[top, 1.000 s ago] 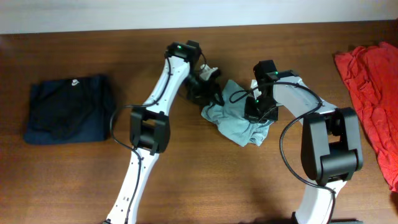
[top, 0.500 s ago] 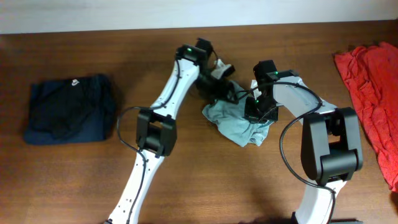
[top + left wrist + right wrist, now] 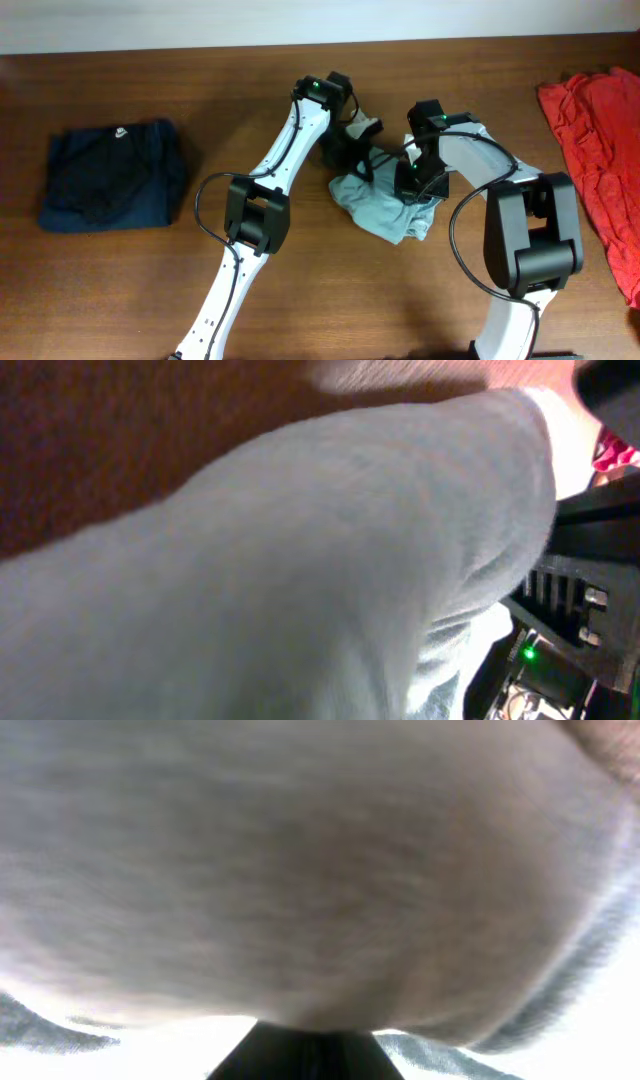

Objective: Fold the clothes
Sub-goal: 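Tuck and press the bundle's top edge with both grippers, then grasp the light blue bundle with the left gripper, carry it onto the navy garment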

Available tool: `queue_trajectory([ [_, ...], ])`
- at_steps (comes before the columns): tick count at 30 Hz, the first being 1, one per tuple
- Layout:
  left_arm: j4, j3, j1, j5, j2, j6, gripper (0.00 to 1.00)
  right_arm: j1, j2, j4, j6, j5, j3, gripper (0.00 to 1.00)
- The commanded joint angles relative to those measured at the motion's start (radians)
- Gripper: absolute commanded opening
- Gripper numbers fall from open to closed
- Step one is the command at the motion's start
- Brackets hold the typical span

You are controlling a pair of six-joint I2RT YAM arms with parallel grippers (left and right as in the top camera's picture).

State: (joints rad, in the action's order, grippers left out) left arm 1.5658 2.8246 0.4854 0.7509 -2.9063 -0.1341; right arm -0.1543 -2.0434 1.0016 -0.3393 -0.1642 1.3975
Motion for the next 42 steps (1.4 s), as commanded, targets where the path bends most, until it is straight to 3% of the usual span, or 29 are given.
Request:
queue_trajectory([
  [1,0.092,0.016,-0.039,-0.176,0.026,-0.02,0.01,0.023,0.089,0.029,0.064,-0.003,-0.003,0.04],
  [3,0.11,0.041,-0.063,-0.2,0.064,-0.008,0.01,0.039,0.167,0.042,0.1,-0.02,0.006,0.04],
  [6,0.114,0.115,-0.119,-0.245,0.164,0.104,0.01,0.072,0.346,0.061,0.1,-0.02,0.04,0.04],
  [11,0.11,0.208,-0.233,-0.3,0.275,0.188,0.0,0.077,0.467,0.059,0.099,-0.02,0.055,0.04],
  [16,0.122,0.216,-0.417,-0.138,0.353,0.217,0.0,0.077,0.474,0.074,0.096,-0.02,0.055,0.04],
  [30,0.122,0.192,-0.853,-0.128,0.364,0.253,0.0,0.077,0.474,0.077,0.095,-0.02,0.055,0.04],
  [35,0.122,0.092,-0.976,-0.122,0.364,0.275,0.0,0.077,0.474,0.076,0.08,-0.019,0.055,0.04],
  [42,0.123,-0.128,-1.085,-0.077,0.367,0.175,0.0,0.077,0.474,0.084,0.069,-0.02,0.055,0.04],
])
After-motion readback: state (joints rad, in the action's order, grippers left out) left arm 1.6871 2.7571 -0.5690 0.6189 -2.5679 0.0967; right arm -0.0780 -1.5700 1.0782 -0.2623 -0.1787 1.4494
